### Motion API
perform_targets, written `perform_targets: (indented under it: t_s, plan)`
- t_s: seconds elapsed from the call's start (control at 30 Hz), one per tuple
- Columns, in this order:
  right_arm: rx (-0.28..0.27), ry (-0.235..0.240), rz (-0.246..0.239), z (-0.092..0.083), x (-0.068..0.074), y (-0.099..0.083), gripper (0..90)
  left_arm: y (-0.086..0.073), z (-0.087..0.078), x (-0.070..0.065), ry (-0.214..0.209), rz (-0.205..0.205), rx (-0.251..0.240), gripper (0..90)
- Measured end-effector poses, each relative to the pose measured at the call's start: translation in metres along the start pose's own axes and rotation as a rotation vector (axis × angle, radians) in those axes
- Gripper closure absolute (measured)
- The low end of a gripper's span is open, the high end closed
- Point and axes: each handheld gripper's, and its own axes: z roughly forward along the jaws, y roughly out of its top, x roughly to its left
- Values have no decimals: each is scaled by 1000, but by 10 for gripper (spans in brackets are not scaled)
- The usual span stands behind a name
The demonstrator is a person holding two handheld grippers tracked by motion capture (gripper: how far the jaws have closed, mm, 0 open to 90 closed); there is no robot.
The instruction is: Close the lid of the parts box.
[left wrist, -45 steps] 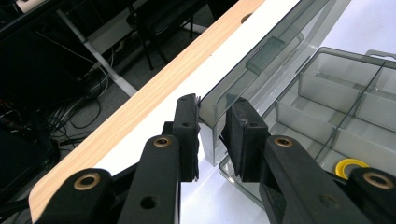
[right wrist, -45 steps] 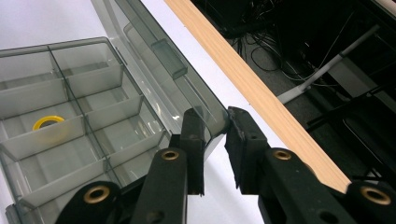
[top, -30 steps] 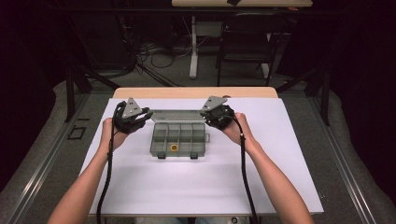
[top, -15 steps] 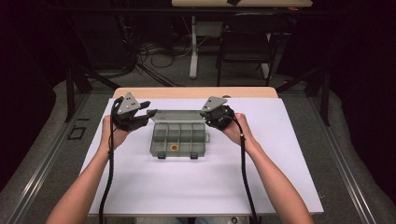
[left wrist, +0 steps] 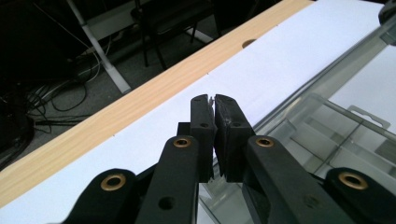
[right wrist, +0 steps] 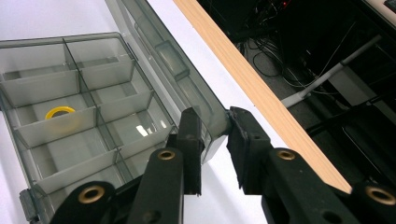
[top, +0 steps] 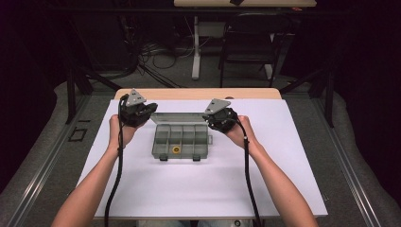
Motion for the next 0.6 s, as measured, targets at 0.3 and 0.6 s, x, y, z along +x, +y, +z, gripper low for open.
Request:
perform_targets:
  t_s: [0.3, 0.6]
  plan:
    - [-7, 60, 28, -3, 3, 3, 430, -8, -4, -7, -15, 18, 2, 870]
    - [-102, 145, 71, -20, 4, 6, 352, -18, -7, -14, -31, 23, -3, 871]
